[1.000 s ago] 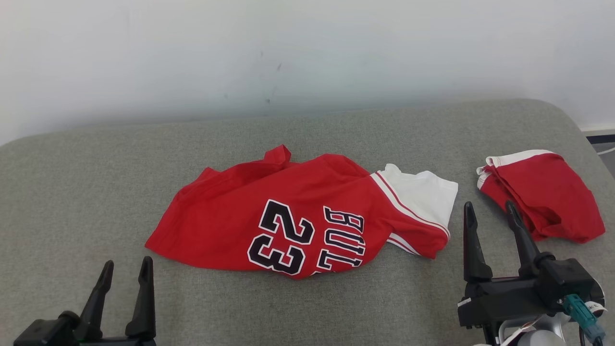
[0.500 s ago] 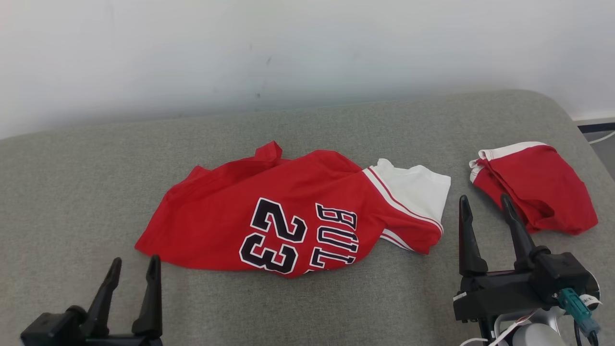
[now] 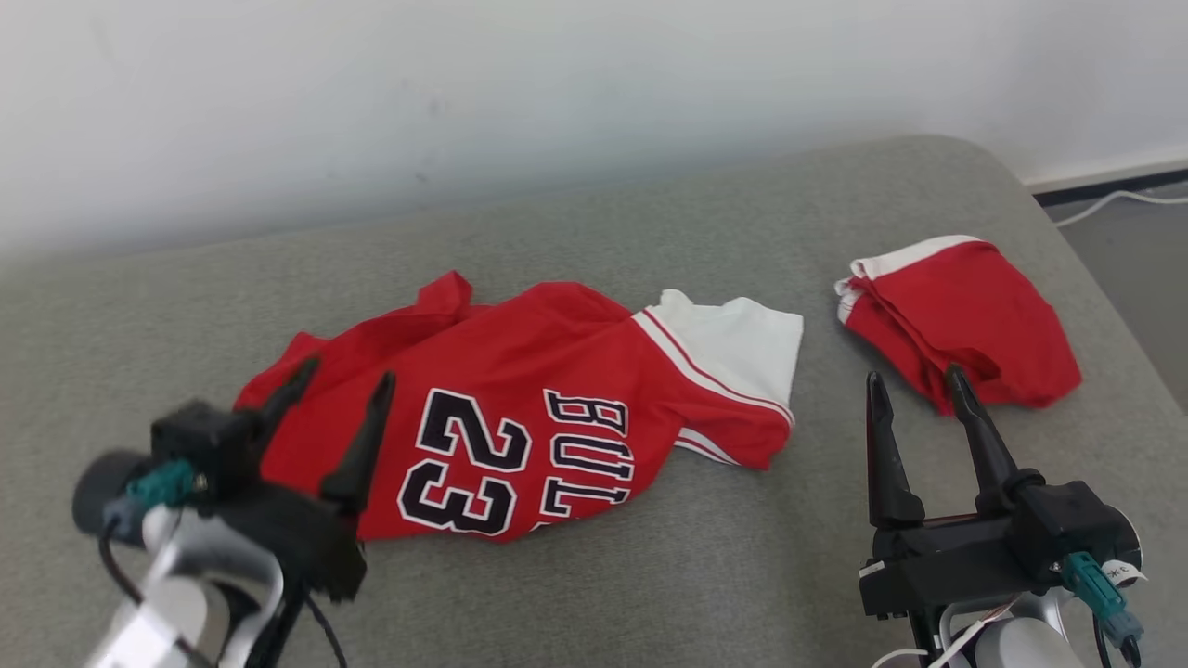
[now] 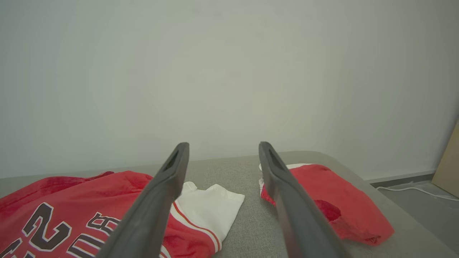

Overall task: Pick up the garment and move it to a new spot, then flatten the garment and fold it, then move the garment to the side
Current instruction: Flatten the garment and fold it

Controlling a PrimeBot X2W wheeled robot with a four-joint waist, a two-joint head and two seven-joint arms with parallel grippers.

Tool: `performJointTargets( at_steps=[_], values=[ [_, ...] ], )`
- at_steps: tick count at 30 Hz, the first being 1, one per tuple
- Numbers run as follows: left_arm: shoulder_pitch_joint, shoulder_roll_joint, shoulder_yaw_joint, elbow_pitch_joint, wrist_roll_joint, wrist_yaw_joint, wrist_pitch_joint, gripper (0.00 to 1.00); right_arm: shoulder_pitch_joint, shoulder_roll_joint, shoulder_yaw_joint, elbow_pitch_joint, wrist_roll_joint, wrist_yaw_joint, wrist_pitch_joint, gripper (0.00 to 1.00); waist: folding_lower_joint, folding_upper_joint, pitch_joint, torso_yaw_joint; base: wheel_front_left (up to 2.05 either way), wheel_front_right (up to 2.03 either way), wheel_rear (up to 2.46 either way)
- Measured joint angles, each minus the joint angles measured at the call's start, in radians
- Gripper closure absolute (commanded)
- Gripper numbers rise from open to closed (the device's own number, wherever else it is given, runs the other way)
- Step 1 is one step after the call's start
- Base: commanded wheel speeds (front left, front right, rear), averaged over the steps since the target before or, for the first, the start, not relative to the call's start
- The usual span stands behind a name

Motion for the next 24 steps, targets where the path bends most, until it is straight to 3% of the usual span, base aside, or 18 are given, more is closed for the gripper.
performJointTargets(
  at_steps=[13,24],
  values=[
    [-0.334,0.002,-0.034,0.223,0.067,-0.039,0.230,0.00,0.021,0.003,0.011,-0.037,0.000,-0.002,-0.005,0.00,0.0001,0.0000,0.068,-0.154,0.00,0.00,0.00],
    [-0.542,0.051,-0.035,0.410,0.158,0.010,0.470,0.00,0.036,0.011,0.006,-0.086,0.000,-0.010,-0.014,0.00,0.0001,0.0001,0.204,-0.274,0.00,0.00,0.00]
  ],
)
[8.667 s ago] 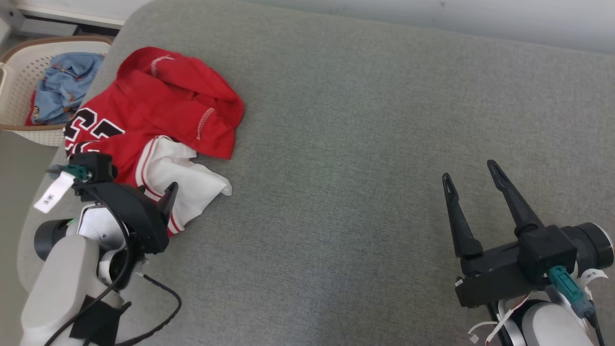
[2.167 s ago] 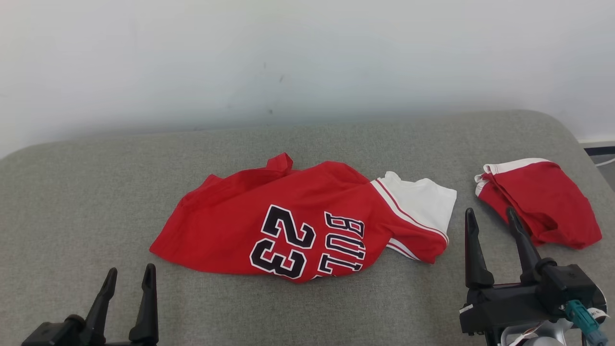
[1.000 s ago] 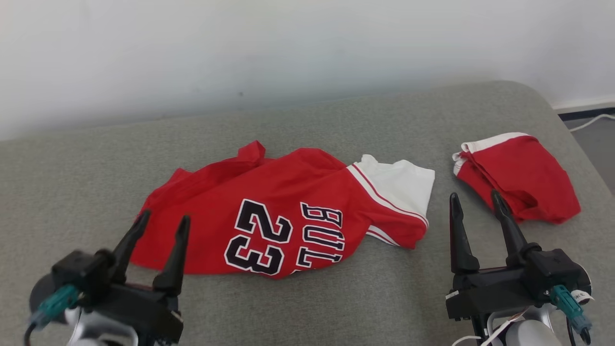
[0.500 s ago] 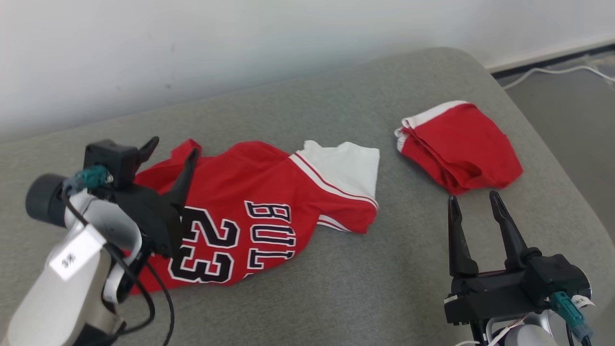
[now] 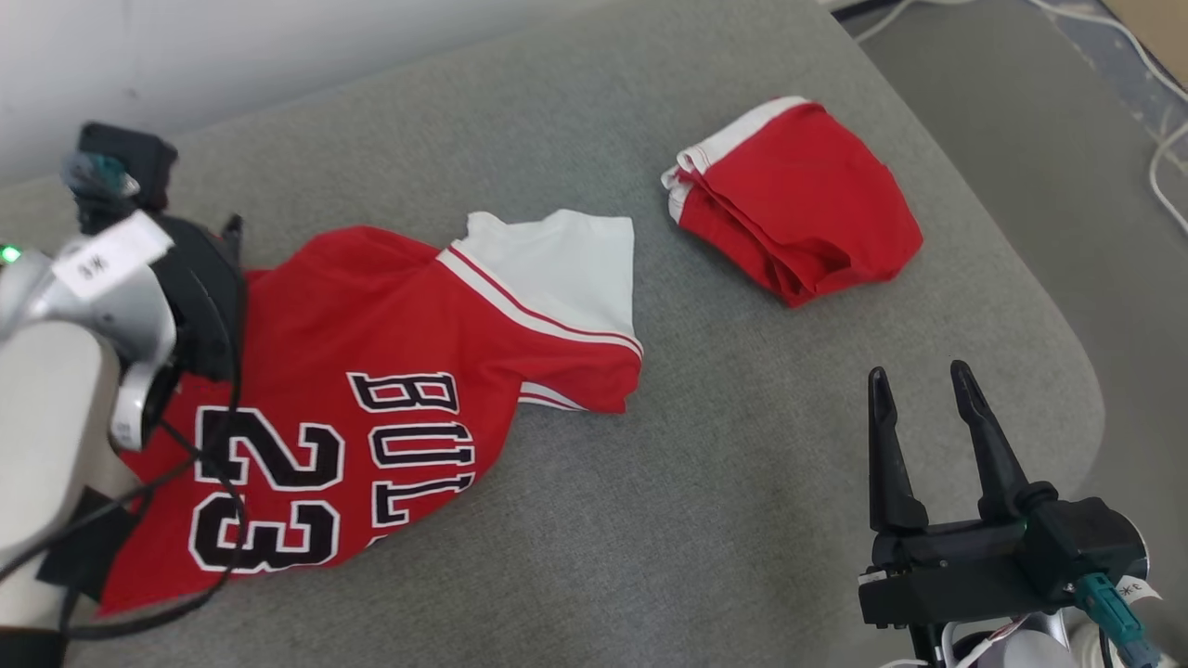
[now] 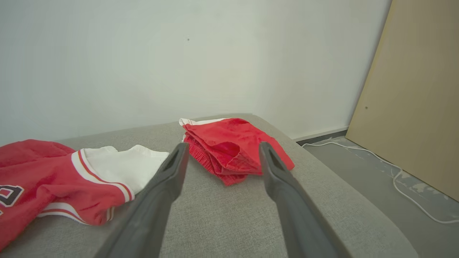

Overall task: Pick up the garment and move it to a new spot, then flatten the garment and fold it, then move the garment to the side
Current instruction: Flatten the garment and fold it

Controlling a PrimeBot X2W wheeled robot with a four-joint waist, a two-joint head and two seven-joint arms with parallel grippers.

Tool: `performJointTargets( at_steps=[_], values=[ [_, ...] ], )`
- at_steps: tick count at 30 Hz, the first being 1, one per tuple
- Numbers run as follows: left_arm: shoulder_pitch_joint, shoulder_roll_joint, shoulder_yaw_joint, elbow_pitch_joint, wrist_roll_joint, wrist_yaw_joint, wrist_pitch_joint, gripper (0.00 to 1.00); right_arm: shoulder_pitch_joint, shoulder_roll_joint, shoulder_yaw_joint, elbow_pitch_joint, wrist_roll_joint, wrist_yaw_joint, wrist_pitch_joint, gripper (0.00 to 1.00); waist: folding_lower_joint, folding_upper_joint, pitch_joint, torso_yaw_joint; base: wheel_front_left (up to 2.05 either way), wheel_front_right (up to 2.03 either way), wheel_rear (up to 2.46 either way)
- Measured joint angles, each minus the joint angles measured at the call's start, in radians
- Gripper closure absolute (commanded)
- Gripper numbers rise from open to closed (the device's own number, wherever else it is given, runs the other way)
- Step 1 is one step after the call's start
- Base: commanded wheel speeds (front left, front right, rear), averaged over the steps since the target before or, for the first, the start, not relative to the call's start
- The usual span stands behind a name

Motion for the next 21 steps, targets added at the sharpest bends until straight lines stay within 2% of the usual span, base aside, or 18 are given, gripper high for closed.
performJointTargets(
  at_steps=[11,21],
  values=[
    [-0.142,0.017,-0.040,0.118,0.081,0.011,0.173,0.00,-0.010,0.005,-0.003,-0.017,0.000,-0.002,-0.008,0.00,0.0001,0.0000,0.136,-0.046,0.00,0.00,0.00],
    [-0.198,-0.010,-0.058,0.150,0.095,0.013,0.214,0.00,-0.024,0.007,-0.003,-0.011,-0.020,-0.009,-0.009,0.00,-0.0001,0.0001,0.154,-0.007,0.00,0.00,0.00]
  ],
)
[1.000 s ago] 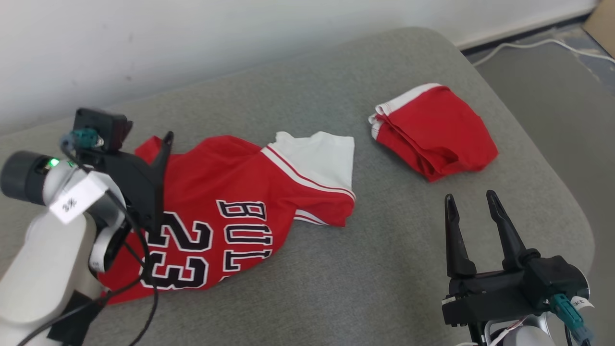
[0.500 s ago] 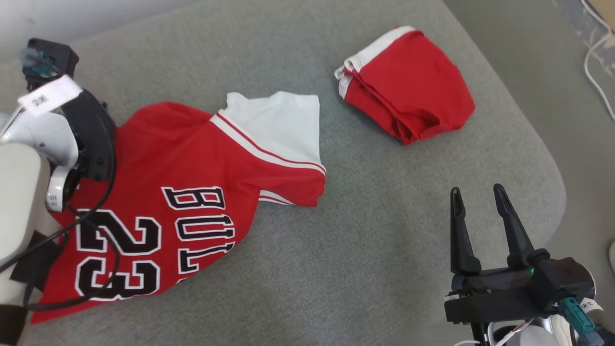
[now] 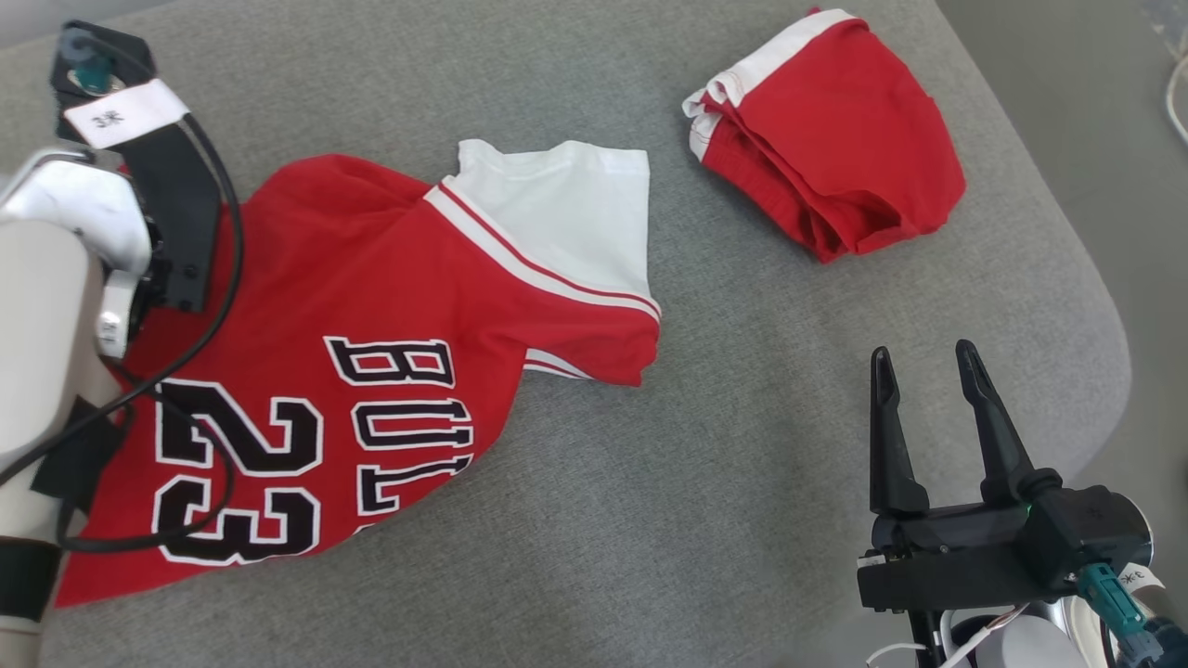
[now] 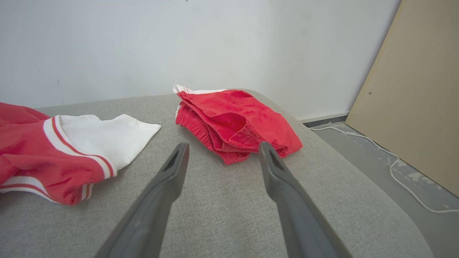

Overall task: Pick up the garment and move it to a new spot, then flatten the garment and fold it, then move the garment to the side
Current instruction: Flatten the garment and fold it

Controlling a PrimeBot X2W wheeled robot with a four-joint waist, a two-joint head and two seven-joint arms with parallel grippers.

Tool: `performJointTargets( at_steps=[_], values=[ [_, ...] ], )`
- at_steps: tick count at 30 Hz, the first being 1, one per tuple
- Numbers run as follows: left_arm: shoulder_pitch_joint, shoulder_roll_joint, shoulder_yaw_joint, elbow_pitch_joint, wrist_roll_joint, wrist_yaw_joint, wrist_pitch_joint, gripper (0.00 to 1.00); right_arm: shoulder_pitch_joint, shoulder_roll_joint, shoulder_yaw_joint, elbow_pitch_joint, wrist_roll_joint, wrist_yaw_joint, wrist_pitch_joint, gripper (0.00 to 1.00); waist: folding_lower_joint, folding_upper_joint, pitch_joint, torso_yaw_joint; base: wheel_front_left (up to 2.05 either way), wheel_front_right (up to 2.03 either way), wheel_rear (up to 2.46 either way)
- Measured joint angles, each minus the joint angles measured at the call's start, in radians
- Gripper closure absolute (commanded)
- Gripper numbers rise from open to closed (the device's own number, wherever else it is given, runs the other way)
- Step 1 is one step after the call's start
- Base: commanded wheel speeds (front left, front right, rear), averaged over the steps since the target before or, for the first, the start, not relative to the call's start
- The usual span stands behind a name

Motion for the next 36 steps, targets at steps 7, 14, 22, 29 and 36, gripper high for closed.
performJointTargets(
  at_steps=[7,14,22,29,36],
  values=[
    [0.001,-0.016,0.002,0.027,-0.018,-0.001,0.017,0.00,-0.013,0.000,0.014,0.015,-0.010,0.000,0.000,0.00,0.0000,0.0000,-0.023,0.022,0.00,0.00,0.00],
    [0.006,-0.014,0.018,0.037,-0.034,-0.009,0.012,1.00,-0.012,0.001,0.029,0.021,-0.010,0.000,-0.003,0.00,0.0000,-0.0001,-0.029,0.012,0.00,0.00,0.00],
    [0.001,-0.046,0.018,0.052,-0.057,-0.017,-0.006,1.00,-0.006,0.000,-0.003,0.019,-0.010,-0.001,-0.003,0.00,0.0000,-0.0001,-0.028,0.013,0.00,0.00,0.00],
    [-0.003,-0.164,0.003,-0.027,-0.072,0.001,-0.094,1.00,-0.009,-0.002,-0.044,0.014,-0.016,-0.001,-0.004,0.00,0.0000,-0.0001,-0.037,0.066,0.00,0.00,0.00],
    [0.095,-0.211,0.086,-0.138,-0.169,0.020,-0.233,1.00,-0.056,-0.013,-0.045,0.024,-0.026,-0.001,-0.005,0.00,0.0000,-0.0003,-0.061,0.151,0.00,0.00,0.00]
  ],
)
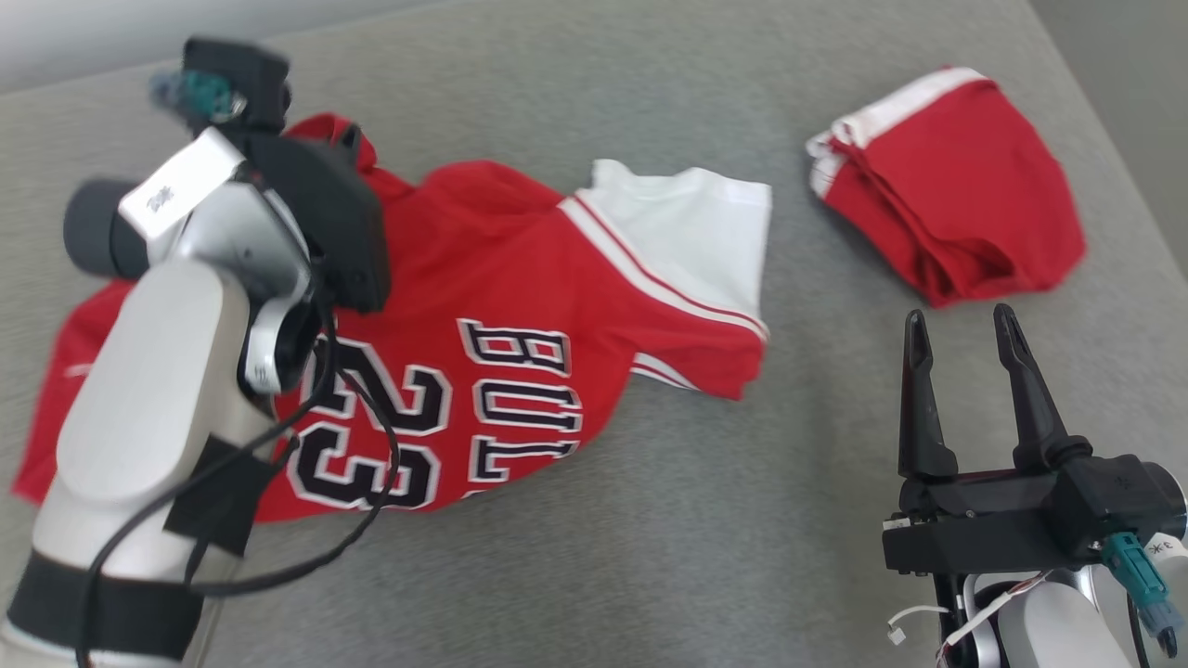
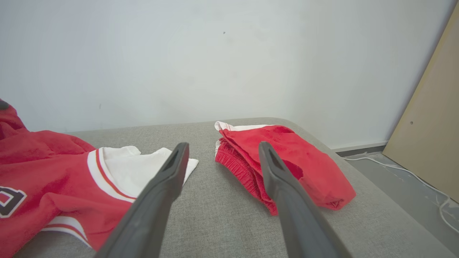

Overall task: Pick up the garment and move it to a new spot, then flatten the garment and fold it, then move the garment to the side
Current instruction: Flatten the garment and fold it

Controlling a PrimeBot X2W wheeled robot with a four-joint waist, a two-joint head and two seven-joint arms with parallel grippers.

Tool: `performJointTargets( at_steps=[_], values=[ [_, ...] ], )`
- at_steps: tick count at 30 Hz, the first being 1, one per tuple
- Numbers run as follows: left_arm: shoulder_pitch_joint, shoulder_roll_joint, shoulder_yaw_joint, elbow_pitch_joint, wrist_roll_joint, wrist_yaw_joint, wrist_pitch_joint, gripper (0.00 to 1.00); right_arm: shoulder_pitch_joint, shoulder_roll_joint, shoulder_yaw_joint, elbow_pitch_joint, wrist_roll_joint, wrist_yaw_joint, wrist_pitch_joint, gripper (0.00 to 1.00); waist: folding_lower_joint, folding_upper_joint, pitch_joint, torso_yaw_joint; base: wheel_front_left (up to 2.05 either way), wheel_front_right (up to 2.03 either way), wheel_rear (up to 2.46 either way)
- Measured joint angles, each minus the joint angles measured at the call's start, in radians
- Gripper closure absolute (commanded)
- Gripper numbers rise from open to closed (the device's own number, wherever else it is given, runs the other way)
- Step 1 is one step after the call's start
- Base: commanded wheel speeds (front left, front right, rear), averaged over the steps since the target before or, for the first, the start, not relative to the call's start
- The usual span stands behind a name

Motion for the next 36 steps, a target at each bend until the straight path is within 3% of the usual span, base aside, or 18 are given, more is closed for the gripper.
performJointTargets(
  at_steps=[12,19,29,30,31,32,36],
  values=[
    [0.231,0.017,0.078,-0.118,-0.113,0.005,-0.113,1.00,0.029,-0.026,-0.029,0.039,-0.002,0.000,-0.002,0.00,0.0000,0.0000,-0.086,0.157,0.00,0.00,0.00],
    [0.560,0.148,0.142,-0.292,-0.165,-0.007,-0.135,1.00,0.066,-0.026,-0.017,0.030,-0.003,0.000,-0.001,0.00,-0.0002,-0.0002,-0.161,0.213,0.00,0.00,0.00],
    [0.790,0.149,0.195,-0.365,-0.172,0.034,-0.178,1.00,0.091,-0.027,-0.013,0.012,-0.004,0.000,0.012,0.00,-0.0002,-0.0002,-0.205,0.267,0.00,0.00,0.00],
    [0.800,0.149,0.201,-0.365,-0.171,0.036,-0.179,0.54,0.087,-0.027,-0.011,0.012,-0.005,0.000,0.015,0.00,-0.0003,-0.0001,-0.206,0.268,0.00,0.00,0.00],
    [0.808,0.149,0.206,-0.366,-0.166,0.042,-0.183,0.54,0.084,-0.027,-0.007,0.011,-0.006,0.000,0.016,0.00,-0.0002,-0.0002,-0.206,0.269,0.00,0.00,0.00],
    [0.813,0.148,0.215,-0.370,-0.165,0.042,-0.188,0.00,0.081,-0.027,-0.001,0.010,-0.006,0.000,0.016,0.00,-0.0002,-0.0001,-0.205,0.269,0.00,0.00,0.00],
    [0.814,0.144,0.229,-0.383,-0.157,0.050,-0.197,0.00,0.076,-0.027,0.004,0.012,-0.006,0.001,0.025,0.00,-0.0001,-0.0001,-0.204,0.266,0.00,0.00,0.00]
  ],
)
